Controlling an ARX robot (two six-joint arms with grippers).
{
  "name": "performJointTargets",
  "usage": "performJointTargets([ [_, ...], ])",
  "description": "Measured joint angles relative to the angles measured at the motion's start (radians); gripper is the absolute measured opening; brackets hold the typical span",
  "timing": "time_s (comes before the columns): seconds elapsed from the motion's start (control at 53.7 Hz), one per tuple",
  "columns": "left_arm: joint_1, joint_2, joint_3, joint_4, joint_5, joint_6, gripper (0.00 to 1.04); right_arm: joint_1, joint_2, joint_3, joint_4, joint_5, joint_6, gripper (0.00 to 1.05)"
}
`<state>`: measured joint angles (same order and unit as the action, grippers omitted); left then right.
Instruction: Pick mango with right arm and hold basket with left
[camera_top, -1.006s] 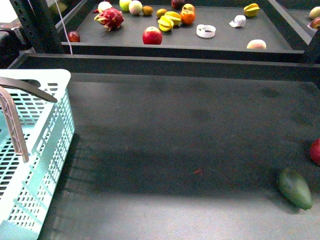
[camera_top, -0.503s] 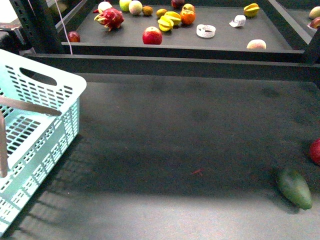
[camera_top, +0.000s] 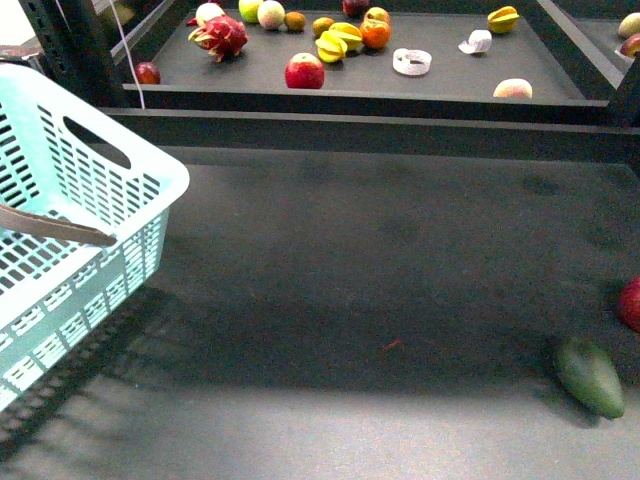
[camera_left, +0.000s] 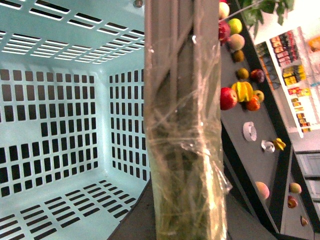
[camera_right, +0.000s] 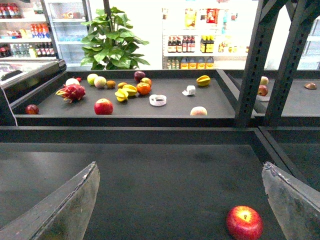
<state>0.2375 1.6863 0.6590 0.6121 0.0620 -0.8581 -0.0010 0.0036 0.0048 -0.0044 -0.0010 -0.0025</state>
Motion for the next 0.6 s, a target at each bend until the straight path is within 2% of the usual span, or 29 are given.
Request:
performJointTargets([
  [0.093,-0.021,-0.033,-0.009,0.038,0.035,0.027,0.11,0.000,0.000,0.000,0.000,0.000,0.000,0.97],
  [0.317,-0.131,-0.096,-0.021,0.122,0.154,0.157,0.11,0.000,0.000,0.000,0.000,0.000,0.000,0.97],
  [0.596,-0.273,-0.114,-0.036,0.150,0.206,0.315,0.11,0.000,0.000,0.000,0.000,0.000,0.000,0.97],
])
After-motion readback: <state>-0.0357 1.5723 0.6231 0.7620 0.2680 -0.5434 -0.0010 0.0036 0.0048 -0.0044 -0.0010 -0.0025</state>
